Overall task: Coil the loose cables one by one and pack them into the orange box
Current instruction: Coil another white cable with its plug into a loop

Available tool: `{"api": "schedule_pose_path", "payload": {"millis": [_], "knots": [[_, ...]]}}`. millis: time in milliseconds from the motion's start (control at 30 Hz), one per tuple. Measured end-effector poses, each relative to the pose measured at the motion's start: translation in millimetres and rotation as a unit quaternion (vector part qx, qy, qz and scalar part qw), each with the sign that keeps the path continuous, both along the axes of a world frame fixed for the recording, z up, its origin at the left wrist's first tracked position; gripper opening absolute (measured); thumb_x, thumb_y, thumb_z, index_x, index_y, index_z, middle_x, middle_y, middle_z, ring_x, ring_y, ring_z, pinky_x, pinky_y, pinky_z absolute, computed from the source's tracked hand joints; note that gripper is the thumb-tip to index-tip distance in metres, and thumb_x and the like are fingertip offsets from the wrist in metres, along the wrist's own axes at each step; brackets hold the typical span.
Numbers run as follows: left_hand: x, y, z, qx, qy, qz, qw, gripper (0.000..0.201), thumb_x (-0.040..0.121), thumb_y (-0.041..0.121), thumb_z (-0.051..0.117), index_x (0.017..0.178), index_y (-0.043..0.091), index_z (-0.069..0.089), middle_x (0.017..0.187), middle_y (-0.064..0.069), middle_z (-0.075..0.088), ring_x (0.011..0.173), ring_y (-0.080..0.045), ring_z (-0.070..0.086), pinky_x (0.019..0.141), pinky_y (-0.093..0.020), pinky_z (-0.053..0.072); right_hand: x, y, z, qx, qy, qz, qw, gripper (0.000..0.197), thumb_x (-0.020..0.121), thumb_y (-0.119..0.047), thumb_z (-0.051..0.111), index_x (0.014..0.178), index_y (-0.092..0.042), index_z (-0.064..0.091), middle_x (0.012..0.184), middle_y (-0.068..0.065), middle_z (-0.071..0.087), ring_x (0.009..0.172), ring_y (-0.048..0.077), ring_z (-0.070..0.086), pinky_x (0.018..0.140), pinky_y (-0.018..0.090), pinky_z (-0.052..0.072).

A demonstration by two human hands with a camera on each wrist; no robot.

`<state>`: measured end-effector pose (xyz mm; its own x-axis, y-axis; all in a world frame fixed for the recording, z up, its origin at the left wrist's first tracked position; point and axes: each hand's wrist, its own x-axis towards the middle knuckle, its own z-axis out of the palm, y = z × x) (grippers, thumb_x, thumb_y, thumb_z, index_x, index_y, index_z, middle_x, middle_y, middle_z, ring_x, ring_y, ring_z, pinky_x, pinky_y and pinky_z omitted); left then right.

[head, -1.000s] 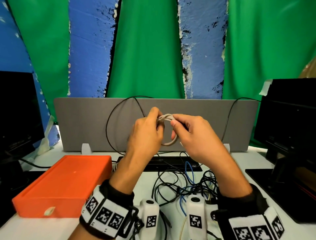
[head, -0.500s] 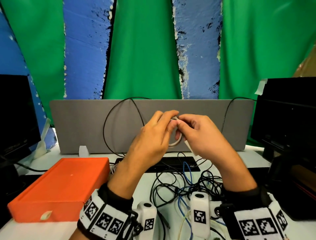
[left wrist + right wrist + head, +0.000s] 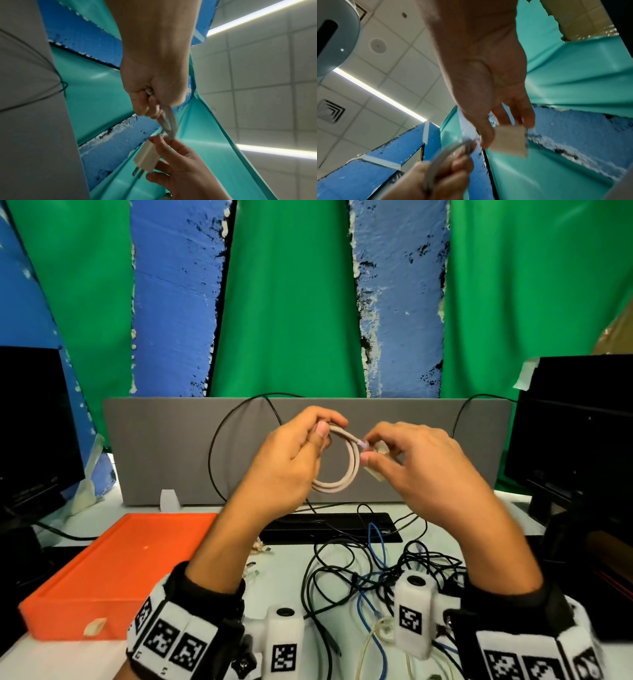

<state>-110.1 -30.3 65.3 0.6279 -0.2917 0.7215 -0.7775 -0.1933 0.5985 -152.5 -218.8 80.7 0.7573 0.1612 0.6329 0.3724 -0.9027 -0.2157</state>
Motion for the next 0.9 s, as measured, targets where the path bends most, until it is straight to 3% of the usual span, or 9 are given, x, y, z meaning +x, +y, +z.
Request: {"api": "schedule_pose_path", "payload": {"millis": [67, 133, 200, 267, 400, 467, 567, 700, 900], "knots": [[-3, -4, 3, -0.079, 0.057, -0.057, 0.994, 0.027, 0.107, 0.019, 0.037, 0.113, 0.014, 0.062, 0.066, -0.002, 0.040, 0.048, -0.013, 0.028, 0.042, -0.025, 0.023, 6, 7, -4, 0.040, -0.090, -0.005, 0.995, 0.016, 0.096, -0.045, 0.060, 0.103, -0.032, 0.065, 0.090, -0.013, 0.061, 0.086, 0.014, 0.051, 0.070, 0.032, 0.031], [-6, -8, 4, -0.108, 0.049, -0.058, 0.991, 0.027, 0.107, 0.017, 0.036, 0.111, 0.013, 0.063, 0.068, -0.005, 0.040, 0.049, -0.015, 0.028, 0.042, -0.024, 0.023, 13, 15, -10, 0.149, -0.130, 0.050, 0.979, 0.012, 0.095, -0.040, 0.064, 0.098, -0.030, 0.069, 0.085, -0.012, 0.069, 0.078, 0.015, 0.060, 0.069, 0.035, 0.046], [-8, -10, 4, -0.107, 0.005, -0.035, 0.994, 0.026, 0.107, 0.018, 0.037, 0.112, 0.016, 0.062, 0.072, -0.008, 0.042, 0.052, -0.019, 0.030, 0.044, -0.031, 0.025, 19, 25, -14, 0.288, -0.091, 0.122, 0.946, 0.009, 0.095, -0.035, 0.066, 0.094, -0.028, 0.072, 0.081, -0.011, 0.073, 0.076, 0.015, 0.067, 0.072, 0.041, 0.056], [-7, -8, 3, -0.089, -0.040, 0.003, 0.995, 0.026, 0.107, 0.022, 0.036, 0.115, 0.019, 0.061, 0.075, -0.003, 0.049, 0.055, -0.014, 0.037, 0.048, -0.030, 0.029, 20, 34, -15, 0.384, -0.034, 0.170, 0.907, 0.009, 0.095, -0.029, 0.067, 0.092, -0.026, 0.074, 0.081, -0.008, 0.075, 0.076, 0.013, 0.069, 0.073, 0.043, 0.060], [-9, -1, 3, -0.029, -0.116, 0.077, 0.990, 0.026, 0.107, 0.019, 0.037, 0.120, 0.018, 0.059, 0.089, 0.012, 0.059, 0.071, 0.001, 0.052, 0.064, -0.017, 0.039, 15, 46, -13, 0.516, 0.070, 0.253, 0.815, 0.010, 0.096, -0.017, 0.064, 0.096, -0.015, 0.075, 0.082, 0.002, 0.074, 0.070, 0.013, 0.067, 0.062, 0.030, 0.058], [-10, 2, 5, -0.002, -0.139, 0.087, 0.986, 0.027, 0.106, 0.013, 0.038, 0.125, 0.015, 0.058, 0.107, 0.008, 0.062, 0.095, -0.002, 0.059, 0.081, -0.021, 0.047, 14, 48, -13, 0.559, 0.119, 0.279, 0.772, 0.011, 0.096, -0.016, 0.062, 0.092, -0.015, 0.073, 0.075, 0.001, 0.072, 0.064, 0.014, 0.066, 0.059, 0.028, 0.055], [-9, 4, 6, 0.033, -0.118, 0.070, 0.990, 0.035, 0.105, 0.010, 0.038, 0.136, 0.014, 0.053, 0.123, 0.002, 0.056, 0.118, -0.008, 0.053, 0.100, -0.020, 0.042, 15, 49, -14, 0.606, 0.172, 0.302, 0.716, 0.015, 0.098, -0.014, 0.058, 0.090, -0.015, 0.071, 0.070, 0.001, 0.069, 0.058, 0.012, 0.063, 0.059, 0.029, 0.050], [-10, 8, 6, 0.050, -0.048, -0.004, 0.998, 0.046, 0.105, 0.005, 0.037, 0.149, 0.018, 0.040, 0.129, 0.004, 0.051, 0.125, -0.005, 0.048, 0.107, -0.019, 0.037, 19, 46, -13, 0.644, 0.197, 0.309, 0.671, 0.017, 0.099, -0.011, 0.054, 0.106, -0.009, 0.070, 0.083, 0.006, 0.071, 0.067, 0.013, 0.066, 0.068, 0.032, 0.054], [-14, 14, 11, 0.083, 0.007, -0.056, 0.995, 0.058, 0.102, -0.004, 0.038, 0.152, 0.025, 0.033, 0.142, 0.007, 0.047, 0.134, 0.001, 0.041, 0.112, -0.017, 0.030, 21, 37, -9, 0.675, 0.227, 0.314, 0.627, 0.017, 0.099, -0.019, 0.057, 0.104, -0.010, 0.071, 0.087, 0.007, 0.072, 0.074, 0.015, 0.066, 0.067, 0.029, 0.058]]}}
